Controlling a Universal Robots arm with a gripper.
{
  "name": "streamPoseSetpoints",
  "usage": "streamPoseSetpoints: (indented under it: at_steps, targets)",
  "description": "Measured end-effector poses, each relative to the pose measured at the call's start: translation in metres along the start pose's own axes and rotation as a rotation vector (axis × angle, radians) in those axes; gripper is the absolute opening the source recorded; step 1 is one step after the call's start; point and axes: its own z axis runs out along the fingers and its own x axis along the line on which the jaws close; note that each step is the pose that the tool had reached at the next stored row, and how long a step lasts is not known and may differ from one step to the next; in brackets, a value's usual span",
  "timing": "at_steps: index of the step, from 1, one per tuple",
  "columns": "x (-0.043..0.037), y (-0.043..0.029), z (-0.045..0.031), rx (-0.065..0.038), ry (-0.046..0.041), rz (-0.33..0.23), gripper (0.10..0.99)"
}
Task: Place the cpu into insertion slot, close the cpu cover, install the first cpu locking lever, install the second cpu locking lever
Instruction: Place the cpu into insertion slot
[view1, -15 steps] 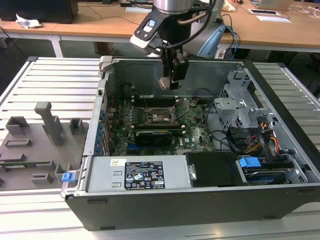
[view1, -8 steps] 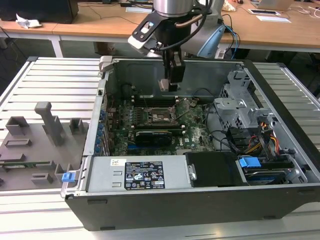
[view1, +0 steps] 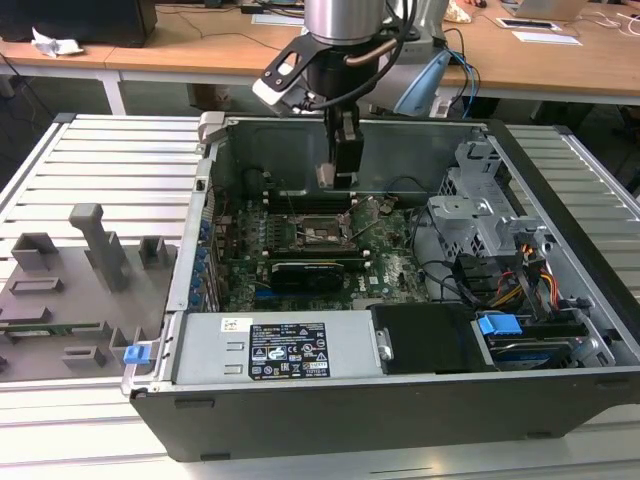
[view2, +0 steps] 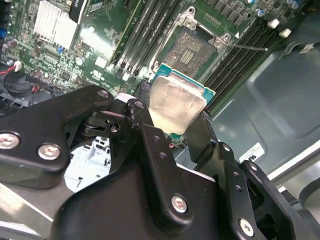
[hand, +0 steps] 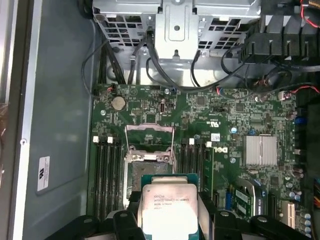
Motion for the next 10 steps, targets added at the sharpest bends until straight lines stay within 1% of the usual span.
streamPoseSetpoints:
  at_steps: [7,10]
  targets:
    - [0.0044,-0.0014,0.0157,0.000,0.0000,0.002,0.529]
    - [0.0058,-0.0018,0.0209,0.000,-0.0001,0.002,0.529]
